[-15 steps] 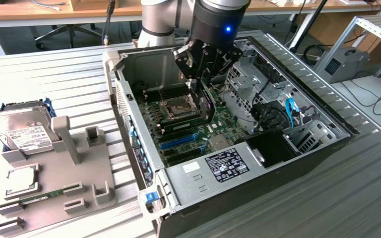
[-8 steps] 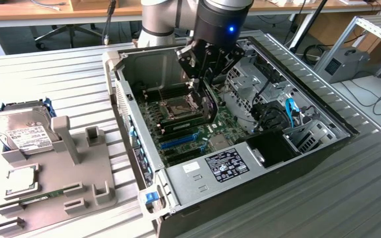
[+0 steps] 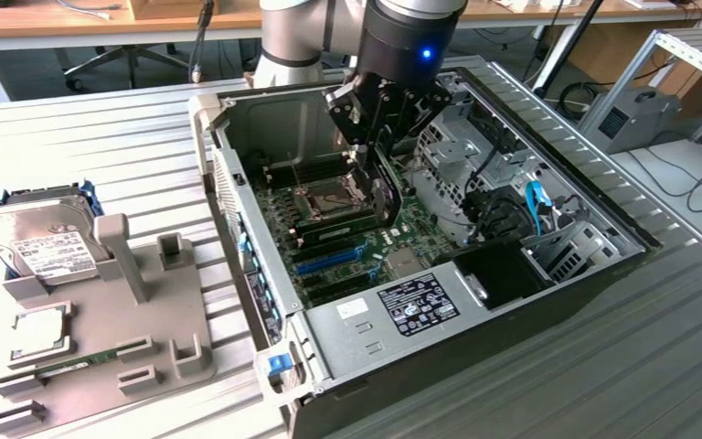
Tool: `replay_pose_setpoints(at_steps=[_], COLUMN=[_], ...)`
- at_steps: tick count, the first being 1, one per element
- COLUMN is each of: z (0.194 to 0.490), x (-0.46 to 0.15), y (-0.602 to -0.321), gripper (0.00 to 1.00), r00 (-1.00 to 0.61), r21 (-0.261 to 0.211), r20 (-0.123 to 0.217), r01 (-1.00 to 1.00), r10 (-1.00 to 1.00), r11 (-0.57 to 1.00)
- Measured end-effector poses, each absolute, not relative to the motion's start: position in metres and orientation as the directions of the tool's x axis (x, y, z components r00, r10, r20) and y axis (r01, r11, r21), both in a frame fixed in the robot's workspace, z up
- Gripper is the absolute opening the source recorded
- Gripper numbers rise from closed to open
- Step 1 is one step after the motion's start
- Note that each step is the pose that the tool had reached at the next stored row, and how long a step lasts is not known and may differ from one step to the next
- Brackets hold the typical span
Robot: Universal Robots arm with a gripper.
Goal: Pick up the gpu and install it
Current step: 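Insert the gpu into the slot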
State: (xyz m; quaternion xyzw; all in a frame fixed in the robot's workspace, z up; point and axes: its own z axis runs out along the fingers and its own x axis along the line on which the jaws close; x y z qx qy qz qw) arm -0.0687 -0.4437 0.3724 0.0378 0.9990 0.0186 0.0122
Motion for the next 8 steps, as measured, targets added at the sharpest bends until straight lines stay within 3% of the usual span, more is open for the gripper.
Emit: replay_pose_setpoints(at_steps=[8], z=[0.3723], x=[-0.0687], y=[-0.4437], gripper=[0.26], r00=[-0.998], r21=[0.038], r20=[-0.023], r01=[0.062], r10=[0.063], r11=[0.997])
